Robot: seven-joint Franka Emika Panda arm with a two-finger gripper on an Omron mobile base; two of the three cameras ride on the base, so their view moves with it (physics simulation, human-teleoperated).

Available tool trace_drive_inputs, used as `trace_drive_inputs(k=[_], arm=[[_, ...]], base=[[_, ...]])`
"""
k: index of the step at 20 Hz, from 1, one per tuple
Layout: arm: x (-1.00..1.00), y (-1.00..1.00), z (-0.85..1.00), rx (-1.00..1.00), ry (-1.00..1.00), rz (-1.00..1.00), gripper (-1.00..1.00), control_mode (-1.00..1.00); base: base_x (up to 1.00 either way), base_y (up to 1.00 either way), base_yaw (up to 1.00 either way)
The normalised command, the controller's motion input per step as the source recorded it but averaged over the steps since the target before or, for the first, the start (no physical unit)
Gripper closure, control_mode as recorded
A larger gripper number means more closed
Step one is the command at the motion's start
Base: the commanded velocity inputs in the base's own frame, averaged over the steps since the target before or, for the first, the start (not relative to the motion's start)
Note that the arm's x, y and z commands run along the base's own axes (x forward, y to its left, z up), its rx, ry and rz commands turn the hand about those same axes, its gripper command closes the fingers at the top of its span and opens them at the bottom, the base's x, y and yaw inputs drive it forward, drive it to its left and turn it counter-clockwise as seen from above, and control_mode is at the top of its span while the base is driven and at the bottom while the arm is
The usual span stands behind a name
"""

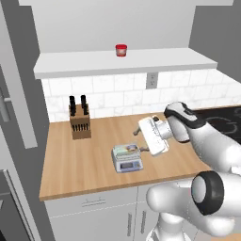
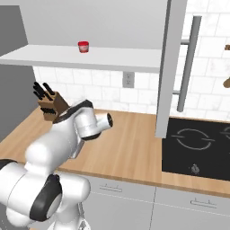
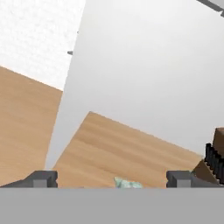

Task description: Pick the bar and place it on the digital scale for weighing, and close the cabinet.

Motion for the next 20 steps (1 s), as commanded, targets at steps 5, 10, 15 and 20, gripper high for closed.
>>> trace_drive_inputs(k=[5,10,15,20], arm=[[-0.56,0.37,0.8,0.0,-0.28,0.0,-1.0,-1.0],[-0.62,0.28,0.92,0.0,-0.32,0.0,-1.0,-1.0],[-0.77,0.28,0.9,0.0,-0.33,0.0,-1.0,-1.0],[-0.82,0.41,0.85,0.0,-0.44,0.0,-1.0,-1.0]], base=[[0.0,0.0,0.0],[0.0,0.0,0.0],[0.0,0.0,0.0],[0.0,0.0,0.0]])
